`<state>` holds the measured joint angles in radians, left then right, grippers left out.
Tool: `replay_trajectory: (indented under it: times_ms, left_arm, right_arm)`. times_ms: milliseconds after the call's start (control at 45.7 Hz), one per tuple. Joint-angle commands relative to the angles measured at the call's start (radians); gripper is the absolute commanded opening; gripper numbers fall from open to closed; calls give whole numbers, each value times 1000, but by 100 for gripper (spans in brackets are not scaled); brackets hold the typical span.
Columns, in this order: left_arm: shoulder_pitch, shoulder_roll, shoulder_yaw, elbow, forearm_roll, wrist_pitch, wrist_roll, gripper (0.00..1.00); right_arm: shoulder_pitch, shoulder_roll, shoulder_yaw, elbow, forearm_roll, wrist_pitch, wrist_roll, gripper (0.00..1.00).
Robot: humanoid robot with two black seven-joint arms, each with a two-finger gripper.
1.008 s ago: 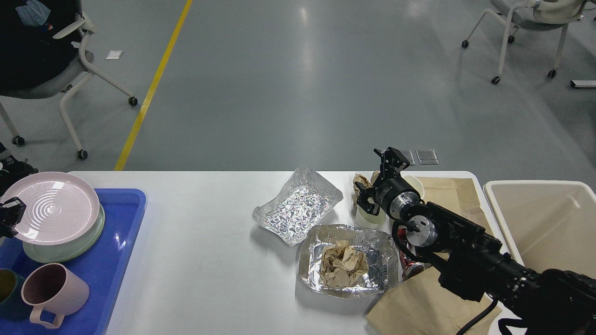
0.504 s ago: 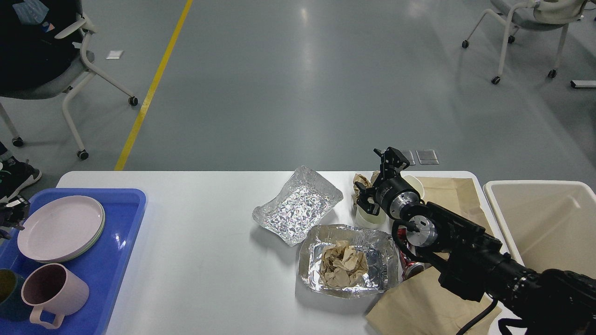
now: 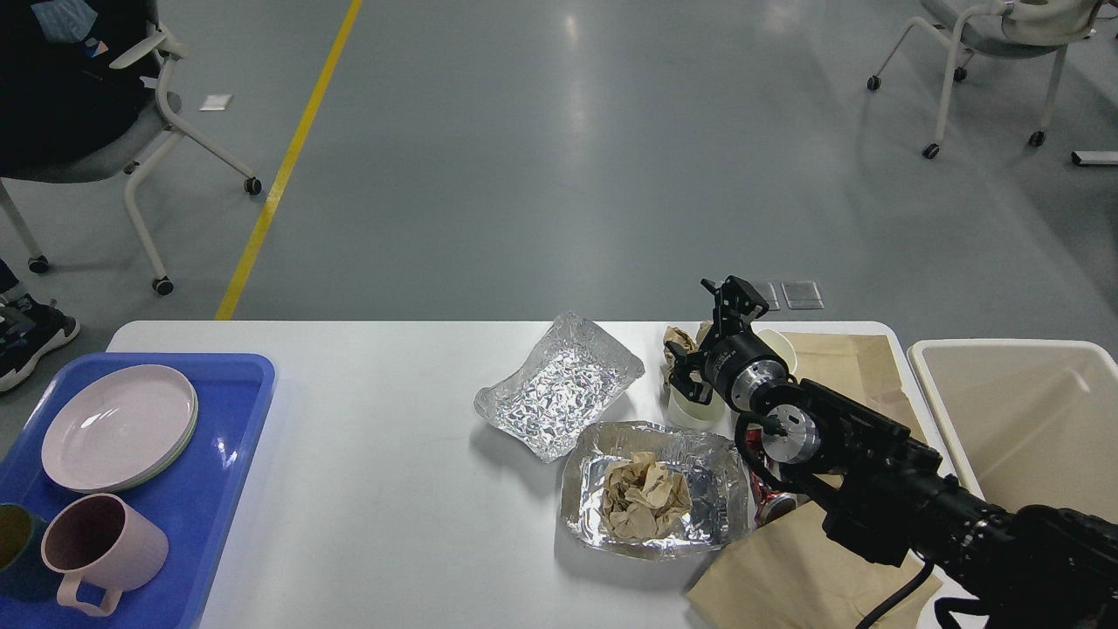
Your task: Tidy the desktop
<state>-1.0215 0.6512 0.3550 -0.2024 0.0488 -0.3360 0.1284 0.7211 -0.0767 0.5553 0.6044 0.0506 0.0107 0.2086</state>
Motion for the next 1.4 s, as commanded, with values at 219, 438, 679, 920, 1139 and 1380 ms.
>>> replay_trajectory:
  times_ms: [219, 438, 679, 920, 1139, 1380]
  left_arm:
    - [66, -34, -468, 44, -26, 89, -433, 96]
    - [164, -153, -849, 46, -26, 149, -732, 96]
    - [158, -249, -976, 44, -26, 141, -659, 96]
    - [92, -274, -1085, 38, -27, 141, -472, 96]
    - [66, -277, -1078, 35, -24, 141, -474, 96]
    - [54, -280, -1076, 31, -23, 140, -480, 96]
  right_arm:
    - [0, 0, 0, 0, 0, 0, 0, 100]
    - [0, 0, 0, 0, 0, 0, 0, 100]
    - [0, 0, 0, 0, 0, 0, 0, 100]
    - [0, 0, 0, 0, 0, 0, 0, 100]
    - [0, 0, 0, 0, 0, 0, 0, 100]
    - [0, 0, 0, 0, 0, 0, 0, 100]
